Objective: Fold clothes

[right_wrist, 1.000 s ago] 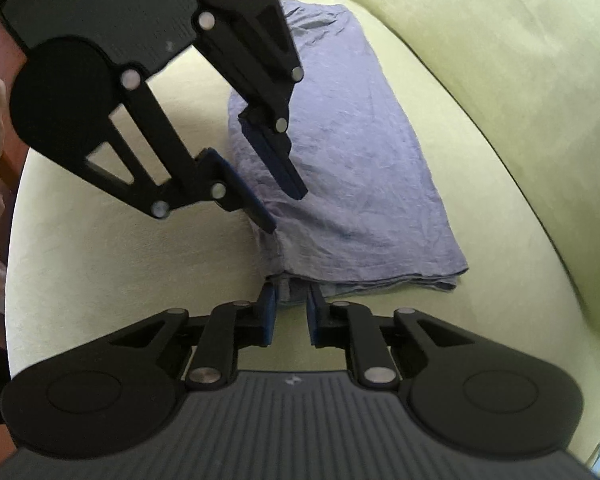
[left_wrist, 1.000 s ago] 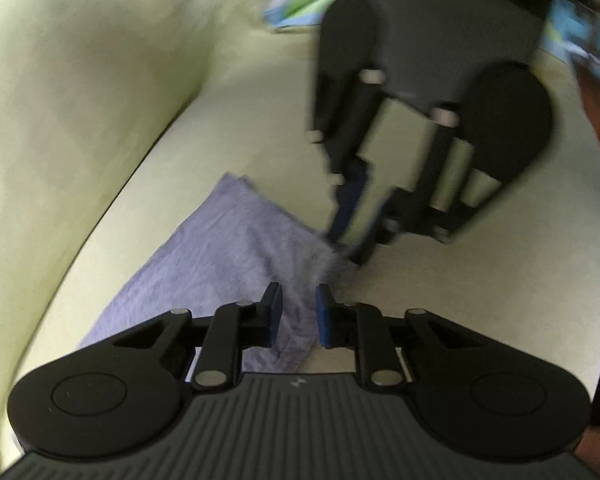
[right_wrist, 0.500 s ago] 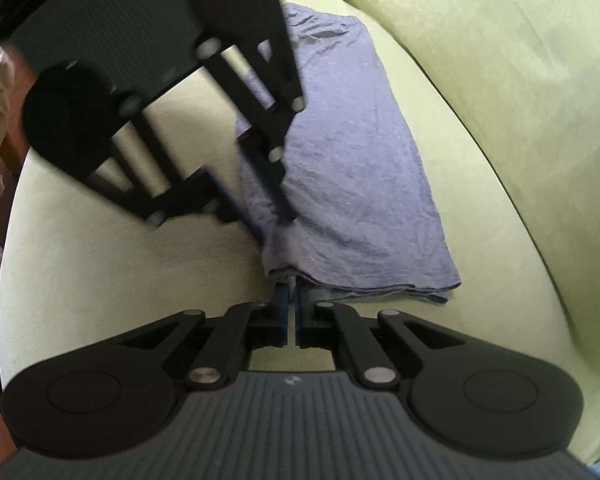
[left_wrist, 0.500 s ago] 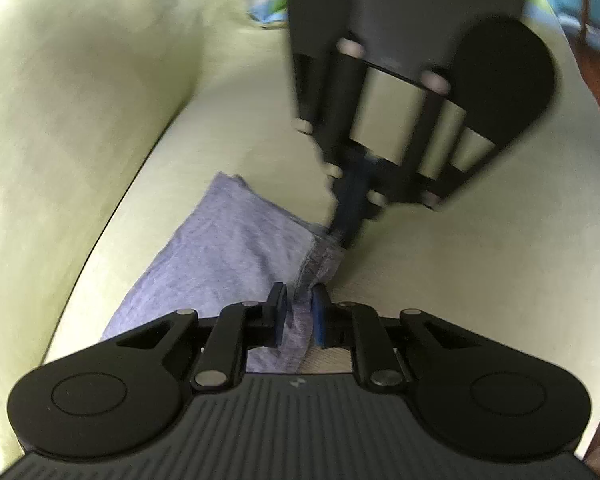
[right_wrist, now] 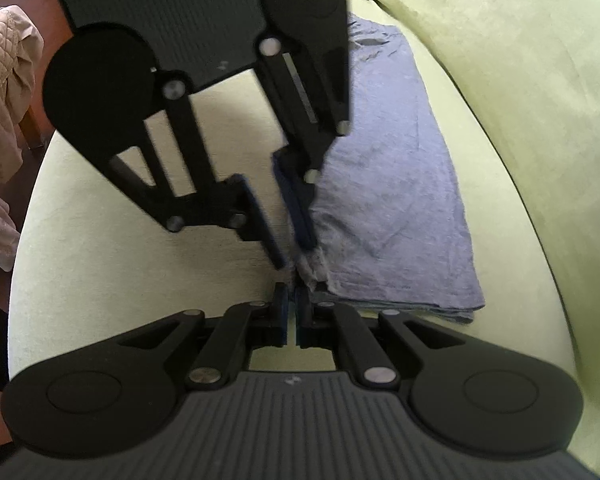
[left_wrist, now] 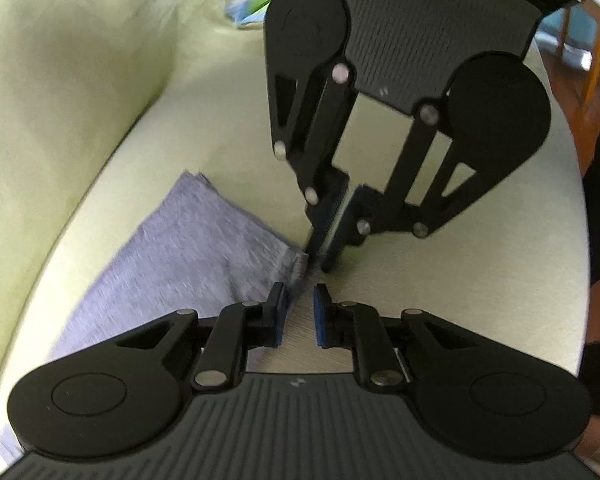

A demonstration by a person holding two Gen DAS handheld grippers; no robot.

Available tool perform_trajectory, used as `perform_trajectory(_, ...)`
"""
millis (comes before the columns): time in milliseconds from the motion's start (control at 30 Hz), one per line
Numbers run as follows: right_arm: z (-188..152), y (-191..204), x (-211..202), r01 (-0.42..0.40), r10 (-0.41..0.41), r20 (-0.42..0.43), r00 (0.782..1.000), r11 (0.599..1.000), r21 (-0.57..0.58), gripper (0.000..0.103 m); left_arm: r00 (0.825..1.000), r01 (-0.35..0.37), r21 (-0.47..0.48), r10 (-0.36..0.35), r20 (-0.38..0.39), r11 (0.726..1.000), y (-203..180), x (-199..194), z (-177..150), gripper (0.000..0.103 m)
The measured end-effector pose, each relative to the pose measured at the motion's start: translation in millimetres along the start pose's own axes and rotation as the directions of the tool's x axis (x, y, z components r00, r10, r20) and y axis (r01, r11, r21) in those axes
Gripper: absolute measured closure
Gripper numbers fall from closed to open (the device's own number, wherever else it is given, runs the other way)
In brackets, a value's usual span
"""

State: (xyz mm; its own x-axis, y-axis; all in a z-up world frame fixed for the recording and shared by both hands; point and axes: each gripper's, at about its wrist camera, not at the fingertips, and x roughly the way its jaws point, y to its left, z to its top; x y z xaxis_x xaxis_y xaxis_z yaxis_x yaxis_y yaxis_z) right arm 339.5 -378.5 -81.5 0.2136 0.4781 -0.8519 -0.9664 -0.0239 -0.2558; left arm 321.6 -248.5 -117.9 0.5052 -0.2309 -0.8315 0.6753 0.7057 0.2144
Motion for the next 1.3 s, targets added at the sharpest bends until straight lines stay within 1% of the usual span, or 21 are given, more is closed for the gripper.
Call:
perform_trajectory(33,0.0,-1.4,-1.7,0.001,-0.001,-0.004,1.000,1.000,0.004,0.095,1.000,0.013,-0.105,-0.013,0.002,0.994,6.7,-2.2,4.5,0.066)
perform_trajectory(67,-0.8,-6.1,-9.4,0.016,-0.016,-0.020,1.000,1.000,0.002,0.094,1.000,0.028,-0.238,-0.027,0.006,0.971,14.4,-5.2,4.0,0.066)
perform_trajectory(100,-1.7,-10.1,-14.4,0.022,-0.021,-0.031,0.999,1.000,0.010,0.094,0.999,0.045,-0.386,-0.041,0.017,0.921,22.5,-8.1,0.2,0.066)
perform_trajectory(133,-2.5,-15.7,-19.2,0.027,-0.026,-0.045,0.999,0.999,0.030,0.094,0.998,0.062,-0.527,-0.054,0.031,0.847,30.6,-11.0,-4.2,0.066)
perform_trajectory(167,-2.8,-17.8,-21.4,0.029,-0.027,-0.049,0.998,0.999,0.038,0.094,0.997,0.072,-0.606,-0.057,0.044,0.792,35.1,-13.1,-7.7,0.066)
perform_trajectory(200,-4.3,-27.4,-27.7,0.036,-0.031,-0.067,0.997,0.996,0.076,0.094,0.996,0.092,-0.738,-0.058,0.071,0.668,41.4,-16.8,-15.9,0.066)
perform_trajectory(267,-7.3,-49.8,-39.3,0.039,-0.023,-0.090,0.996,0.983,0.178,0.093,0.990,0.139,-0.902,-0.056,0.127,0.410,47.0,-19.7,-34.1,0.066)
perform_trajectory(333,-6.9,-63.6,-50.6,0.029,-0.008,-0.089,0.996,0.969,0.247,0.090,0.983,0.181,-0.964,-0.047,0.175,0.195,43.6,-13.5,-51.1,0.067)
perform_trajectory(400,-15.8,-97.5,-56.8,-0.011,0.043,-0.073,0.996,0.923,0.385,0.088,0.975,0.219,-0.976,-0.028,0.219,-0.020,39.2,-6.3,-68.0,0.068)
perform_trajectory(433,-19.3,-105.9,-56.2,-0.027,0.060,-0.066,0.996,0.909,0.416,0.087,0.972,0.234,-0.967,-0.006,0.236,-0.099,38.6,3.1,-70.3,0.068)
perform_trajectory(467,-29.1,-133.4,-50.4,-0.094,0.132,-0.040,0.990,0.856,0.509,0.087,0.968,0.249,-0.953,0.018,0.249,-0.170,38.2,13.9,-71.3,0.068)
perform_trajectory(500,-33.1,-144.8,-42.5,-0.115,0.155,-0.031,0.987,0.836,0.537,0.087,0.964,0.264,-0.934,0.044,0.261,-0.240,37.9,24.7,-72.2,0.068)
perform_trajectory(567,-44.6,-180.1,-24.5,-0.182,0.230,-0.006,0.973,0.784,0.594,0.087,0.961,0.275,-0.910,0.084,0.262,-0.312,38.0,28.2,-79.6,0.068)
perform_trajectory(633,-51.2,-199.3,-15.9,-0.221,0.273,0.010,0.962,0.756,0.616,0.086,0.965,0.262,-0.885,0.122,0.233,-0.386,34.1,35.0,-78.5,0.068)
perform_trajectory(767,-54.4,-239.4,14.7,-0.325,0.388,0.047,0.921,0.693,0.643,0.080,0.962,0.266,-0.848,0.179,0.205,-0.458,27.2,44.4,-75.0,0.067)
perform_trajectory(867,-47.5,-257.6,43.2,-0.402,0.481,0.058,0.875,0.654,0.641,0.080,0.958,0.276,-0.819,0.207,0.196,-0.504,23.1,49.2,-74.2,0.067)
perform_trajectory(1000,-39.0,-266.4,78.7,-0.464,0.564,0.071,0.823,0.596,0.655,0.080,0.935,0.350,-0.727,0.263,0.236,-0.591,14.3,59.7,-85.8,0.067)
perform_trajectory(1033,-38.3,-268.1,85.5,-0.479,0.585,0.080,0.807,0.571,0.666,0.080,0.933,0.358,-0.714,0.268,0.241,-0.601,13.7,61.6,-87.0,0.067)
perform_trajectory(1133,-36.2,-265.1,99.4,-0.496,0.618,0.070,0.783,0.552,0.670,0.080,0.928,0.371,-0.693,0.276,0.250,-0.618,13.3,64.4,-88.4,0.066)
perform_trajectory(1233,-36.6,-266.2,100.8,-0.494,0.618,0.081,0.782,0.536,0.685,0.080,0.924,0.380,-0.675,0.283,0.256,-0.632,13.8,67.5,-87.4,0.066)
perform_trajectory(1300,-40.4,-268.9,99.0,-0.481,0.609,0.083,0.788,0.527,0.701,0.080,0.918,0.397,-0.626,0.299,0.262,-0.671,8.5,70.1,-89.0,0.066)
